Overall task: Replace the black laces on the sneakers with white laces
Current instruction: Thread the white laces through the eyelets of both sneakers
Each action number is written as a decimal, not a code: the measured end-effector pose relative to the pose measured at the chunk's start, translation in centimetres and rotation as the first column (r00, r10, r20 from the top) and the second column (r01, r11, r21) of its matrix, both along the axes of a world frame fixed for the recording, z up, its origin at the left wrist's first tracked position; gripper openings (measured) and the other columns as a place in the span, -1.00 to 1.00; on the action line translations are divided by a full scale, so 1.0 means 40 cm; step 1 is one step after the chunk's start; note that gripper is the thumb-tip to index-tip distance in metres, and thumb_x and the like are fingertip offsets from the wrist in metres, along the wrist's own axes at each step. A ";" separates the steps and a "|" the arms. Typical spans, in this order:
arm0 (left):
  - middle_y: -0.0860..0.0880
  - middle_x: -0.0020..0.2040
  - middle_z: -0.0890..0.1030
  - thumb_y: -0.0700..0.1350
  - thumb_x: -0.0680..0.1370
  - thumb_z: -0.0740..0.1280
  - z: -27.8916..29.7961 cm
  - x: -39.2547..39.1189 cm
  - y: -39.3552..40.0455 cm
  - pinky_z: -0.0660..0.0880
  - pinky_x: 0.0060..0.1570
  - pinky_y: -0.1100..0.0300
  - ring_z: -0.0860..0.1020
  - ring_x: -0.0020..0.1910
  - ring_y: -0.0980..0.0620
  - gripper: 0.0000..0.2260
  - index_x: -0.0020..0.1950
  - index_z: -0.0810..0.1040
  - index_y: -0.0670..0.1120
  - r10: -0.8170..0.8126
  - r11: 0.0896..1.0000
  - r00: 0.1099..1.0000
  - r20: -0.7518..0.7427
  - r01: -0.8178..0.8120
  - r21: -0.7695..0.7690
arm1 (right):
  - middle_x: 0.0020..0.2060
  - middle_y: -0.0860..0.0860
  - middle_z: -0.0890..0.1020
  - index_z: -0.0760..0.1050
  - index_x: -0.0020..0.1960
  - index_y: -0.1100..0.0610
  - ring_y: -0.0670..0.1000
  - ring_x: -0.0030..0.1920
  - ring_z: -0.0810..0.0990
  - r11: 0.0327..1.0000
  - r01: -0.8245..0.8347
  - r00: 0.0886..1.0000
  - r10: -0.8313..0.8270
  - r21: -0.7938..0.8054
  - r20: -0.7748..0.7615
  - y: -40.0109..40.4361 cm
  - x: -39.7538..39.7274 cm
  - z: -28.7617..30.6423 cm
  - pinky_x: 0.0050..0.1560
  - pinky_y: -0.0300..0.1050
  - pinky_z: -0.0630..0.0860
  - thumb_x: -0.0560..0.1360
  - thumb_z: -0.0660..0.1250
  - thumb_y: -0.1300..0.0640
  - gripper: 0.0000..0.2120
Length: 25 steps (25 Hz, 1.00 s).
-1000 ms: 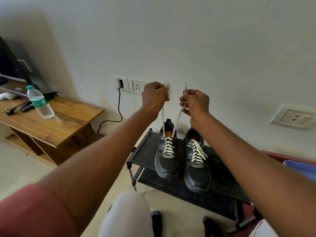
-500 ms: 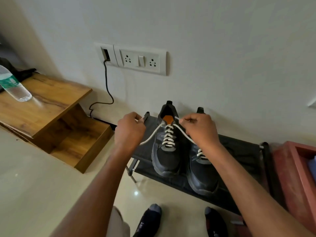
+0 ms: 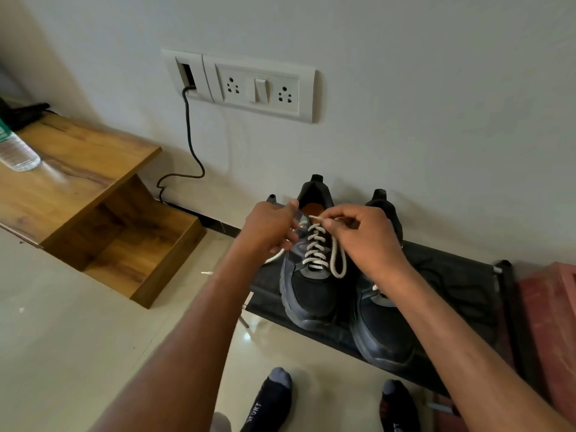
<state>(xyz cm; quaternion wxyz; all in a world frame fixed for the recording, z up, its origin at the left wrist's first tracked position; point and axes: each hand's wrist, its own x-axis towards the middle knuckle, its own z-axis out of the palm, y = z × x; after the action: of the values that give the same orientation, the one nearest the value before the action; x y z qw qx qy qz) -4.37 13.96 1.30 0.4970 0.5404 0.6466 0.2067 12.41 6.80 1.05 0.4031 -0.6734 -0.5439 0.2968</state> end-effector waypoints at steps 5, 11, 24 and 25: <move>-0.02 0.00 0.63 0.02 0.65 0.34 -0.040 -0.030 0.009 0.55 0.05 0.03 0.58 0.01 -0.05 -0.81 0.12 0.60 -0.08 -0.110 0.956 0.951 -0.288 0.181 0.231 | -0.17 -0.15 0.64 0.64 0.01 -0.05 -0.08 -0.06 0.64 0.982 0.103 0.978 -0.071 -0.156 0.197 0.006 0.014 -0.022 -0.17 -0.25 0.44 0.61 0.43 0.06 -0.97; -0.05 0.06 0.63 0.01 0.67 0.33 -0.064 0.013 0.013 0.54 0.03 0.03 0.59 0.03 -0.04 -0.77 0.24 0.53 -0.09 -0.223 0.936 0.930 -0.291 0.288 0.202 | 0.18 0.04 0.64 0.42 0.50 0.10 0.02 0.09 0.60 0.983 0.054 0.973 -0.012 -0.178 0.230 0.026 -0.025 -0.045 0.09 -0.13 0.44 0.66 0.35 0.11 -0.58; -0.06 -0.24 0.59 0.16 0.67 0.30 -0.050 -0.133 0.050 0.44 -0.28 0.08 0.55 -0.25 -0.05 -0.66 -0.17 0.60 -0.03 -0.125 0.844 0.784 -0.607 0.406 0.350 | -0.26 0.01 0.58 0.55 -0.02 0.07 0.12 -0.25 0.56 0.982 -0.153 0.585 0.178 -0.107 0.791 0.007 0.115 -0.004 -0.22 -0.04 0.39 0.73 0.20 -0.04 -0.73; -0.07 -0.22 0.61 0.15 0.68 0.29 -0.049 -0.147 0.046 0.47 -0.26 0.07 0.57 -0.24 -0.06 -0.66 -0.13 0.62 -0.04 -0.106 0.848 0.783 -0.613 0.393 0.356 | -0.22 0.04 0.61 0.54 0.04 0.07 0.14 -0.24 0.56 0.978 -0.158 0.525 0.198 -0.134 0.828 -0.006 0.139 -0.004 -0.23 -0.02 0.41 0.74 0.17 -0.02 -0.75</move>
<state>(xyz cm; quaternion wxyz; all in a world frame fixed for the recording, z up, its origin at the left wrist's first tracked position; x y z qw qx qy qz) -10.26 15.81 -0.65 0.1590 0.7630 0.6161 0.1139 17.99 6.56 0.88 0.0480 -0.6823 -0.7294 -0.0093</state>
